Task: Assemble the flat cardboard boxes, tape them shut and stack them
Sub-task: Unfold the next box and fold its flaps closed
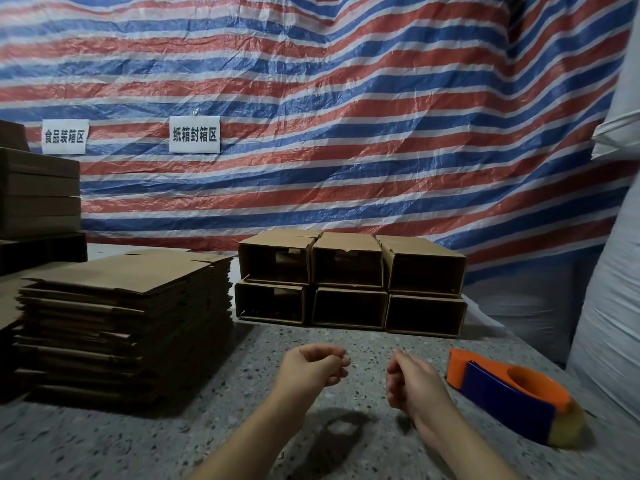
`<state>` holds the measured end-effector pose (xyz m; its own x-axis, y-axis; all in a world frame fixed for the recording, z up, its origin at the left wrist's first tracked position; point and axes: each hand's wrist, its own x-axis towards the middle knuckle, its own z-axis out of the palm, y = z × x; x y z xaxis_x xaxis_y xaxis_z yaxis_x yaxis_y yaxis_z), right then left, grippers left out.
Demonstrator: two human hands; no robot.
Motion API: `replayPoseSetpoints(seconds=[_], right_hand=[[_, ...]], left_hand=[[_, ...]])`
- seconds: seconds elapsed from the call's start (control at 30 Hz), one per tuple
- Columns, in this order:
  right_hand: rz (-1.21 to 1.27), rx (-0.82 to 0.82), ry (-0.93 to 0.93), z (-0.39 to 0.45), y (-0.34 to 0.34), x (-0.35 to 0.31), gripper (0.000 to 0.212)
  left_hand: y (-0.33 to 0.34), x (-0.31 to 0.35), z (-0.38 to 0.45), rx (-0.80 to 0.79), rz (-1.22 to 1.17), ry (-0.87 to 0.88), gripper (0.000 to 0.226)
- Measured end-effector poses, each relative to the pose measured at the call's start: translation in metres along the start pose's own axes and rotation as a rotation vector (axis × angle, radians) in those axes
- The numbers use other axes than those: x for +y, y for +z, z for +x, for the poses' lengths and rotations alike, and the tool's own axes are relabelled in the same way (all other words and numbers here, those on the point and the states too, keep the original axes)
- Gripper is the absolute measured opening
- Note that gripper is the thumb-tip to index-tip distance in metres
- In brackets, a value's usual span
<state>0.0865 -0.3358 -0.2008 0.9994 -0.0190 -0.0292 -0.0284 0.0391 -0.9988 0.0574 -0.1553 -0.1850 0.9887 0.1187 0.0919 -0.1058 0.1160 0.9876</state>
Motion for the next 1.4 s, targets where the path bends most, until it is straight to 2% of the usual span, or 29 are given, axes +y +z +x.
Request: replayPoseSetpoints(seconds=[0.07,0.5,0.7,1.13,1.27,1.4], right_hand=[[0.002,0.002,0.001,-0.001,0.0,0.0,0.031],[-0.003,0.001,0.017,-0.002,0.001,0.0,0.032],[0.0,-0.005,0.029,-0.004,0.002,-0.001,0.032],[-0.018,-0.012,0.03,-0.006,0.003,-0.001,0.033],[-0.023,-0.017,0.034,-0.005,0.004,-0.001,0.034],[-0.001,-0.028,0.033,-0.005,0.008,-0.004,0.032]], left_hand=[[0.001,0.0,-0.001,-0.018,0.007,0.013,0.006],[0.0,-0.001,0.0,-0.004,0.035,-0.005,0.014],[-0.001,-0.004,0.002,-0.02,0.025,0.009,0.006],[-0.001,-0.003,0.002,-0.016,-0.015,-0.012,0.015],[-0.003,0.003,0.003,-0.019,-0.001,0.032,0.004],[-0.018,0.02,0.012,0.066,0.156,0.132,0.025]])
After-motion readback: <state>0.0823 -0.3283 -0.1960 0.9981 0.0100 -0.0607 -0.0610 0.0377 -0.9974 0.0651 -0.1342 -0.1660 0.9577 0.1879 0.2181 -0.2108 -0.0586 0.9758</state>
